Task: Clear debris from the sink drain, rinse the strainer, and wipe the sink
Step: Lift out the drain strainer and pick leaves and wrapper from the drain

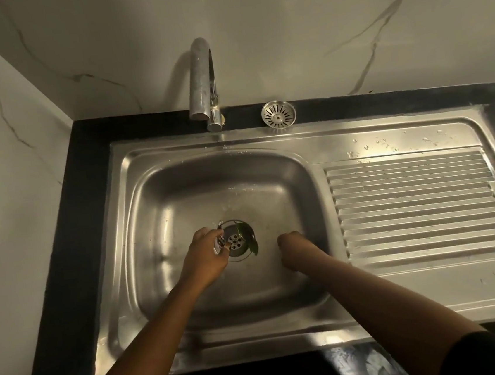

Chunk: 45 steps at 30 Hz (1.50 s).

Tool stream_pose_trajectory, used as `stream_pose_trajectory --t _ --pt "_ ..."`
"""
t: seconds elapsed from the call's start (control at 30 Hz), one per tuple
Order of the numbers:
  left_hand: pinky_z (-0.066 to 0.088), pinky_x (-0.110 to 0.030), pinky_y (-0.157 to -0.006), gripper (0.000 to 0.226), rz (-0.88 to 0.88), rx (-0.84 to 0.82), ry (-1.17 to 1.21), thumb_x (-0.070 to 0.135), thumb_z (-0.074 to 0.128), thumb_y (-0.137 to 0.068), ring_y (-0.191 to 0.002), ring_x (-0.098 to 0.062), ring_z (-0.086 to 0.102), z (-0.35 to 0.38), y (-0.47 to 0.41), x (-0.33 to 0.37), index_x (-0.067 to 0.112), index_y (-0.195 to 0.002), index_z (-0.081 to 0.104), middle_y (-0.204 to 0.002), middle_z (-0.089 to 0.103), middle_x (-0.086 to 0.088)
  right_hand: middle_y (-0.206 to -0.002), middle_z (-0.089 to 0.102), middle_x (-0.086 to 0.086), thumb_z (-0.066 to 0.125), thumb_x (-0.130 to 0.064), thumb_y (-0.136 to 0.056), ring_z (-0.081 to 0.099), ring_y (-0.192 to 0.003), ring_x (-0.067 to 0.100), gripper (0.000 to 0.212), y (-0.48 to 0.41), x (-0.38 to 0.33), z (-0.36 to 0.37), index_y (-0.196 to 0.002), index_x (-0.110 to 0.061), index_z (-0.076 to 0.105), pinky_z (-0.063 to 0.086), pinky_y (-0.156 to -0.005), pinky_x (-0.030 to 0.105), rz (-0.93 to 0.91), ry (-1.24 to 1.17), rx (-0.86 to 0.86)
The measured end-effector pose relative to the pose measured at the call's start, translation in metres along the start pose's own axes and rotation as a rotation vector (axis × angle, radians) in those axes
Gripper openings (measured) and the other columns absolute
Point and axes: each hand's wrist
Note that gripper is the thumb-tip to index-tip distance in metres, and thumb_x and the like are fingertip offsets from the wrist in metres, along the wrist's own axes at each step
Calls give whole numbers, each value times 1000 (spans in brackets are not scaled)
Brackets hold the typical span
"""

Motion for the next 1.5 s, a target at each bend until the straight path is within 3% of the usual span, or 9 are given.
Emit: stream_pose_trajectory --t 0.17,0.3,0.37,0.53,0.7,0.87,1.13,1.33,1.5 --pt "35 -33 -119 54 -41 -51 -39 22 67 -98 -152 -28 41 6 -16 -5 16 -151 56 -170 33 -10 -124 62 19 60 -9 -95 65 -110 35 26 -7 -4 3 -121 -4 62 54 -93 38 -8 -18 45" --pt "32 -32 -122 56 -54 -79 -48 22 67 -98 -153 -28 40 9 -25 -7 11 -152 55 -169 35 -12 -108 65 13 61 -12 -94 53 -75 22 9 -10 -18 -8 -102 -13 64 46 -69 32 -40 -68 154" --pt "34 -33 -120 55 -57 -87 -63 22 67 -98 -149 -29 45 11 -29 -7 9 -150 56 -165 41 -13 -102 63 8 65 -17 -92 54 -74 20 4 -14 -27 -14 -94 -16 62 44 -67 31 -67 -143 224" --pt "51 -36 -102 38 -49 -80 -81 21 65 -99 -120 -33 65 14 -31 -6 10 -135 67 -141 63 -14 -115 57 8 74 -26 -87 65 -95 29 35 -31 -56 -15 -117 -13 61 50 -71 33 -125 -163 315" --pt "44 -34 -111 44 -51 -29 -63 18 66 -98 -133 -34 60 10 -25 -10 6 -141 64 -149 60 -14 -128 49 12 81 -29 -82 62 -107 33 63 -48 -67 7 -132 -13 46 55 -80 40 -70 -110 314" --pt "40 -29 -113 43 -16 4 -40 18 65 -99 -137 -31 57 4 -17 -10 4 -140 65 -149 60 -14 -123 52 12 74 -16 -87 62 -104 32 50 -53 -67 19 -129 -13 48 45 -69 36 -98 -78 362" --pt "41 -27 -110 40 27 47 -11 18 65 -98 -134 -30 60 -6 -5 -10 6 -137 68 -145 64 -13 -104 67 12 66 -10 -91 70 -90 32 23 -54 -72 14 -113 -12 69 53 -71 34 -127 -108 370" --pt "37 -23 -113 42 49 72 41 21 66 -99 -137 -25 59 -11 11 -11 6 -138 67 -148 63 -10 -69 65 -5 72 -10 -83 64 -69 14 15 -44 -55 0 -75 -22 72 39 -52 14 -3 -558 328" --pt "41 -29 -116 42 114 102 96 24 66 -100 -137 -22 59 -18 32 -7 9 -139 67 -148 63 -6 -62 74 -3 79 1 -80 72 -57 6 13 -8 -47 -15 -73 -11 77 52 -52 14 11 -1142 320"
Point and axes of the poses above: each hand's wrist, its own y-axis away from the middle knuckle, its own z-axis out of the palm, x = y × z
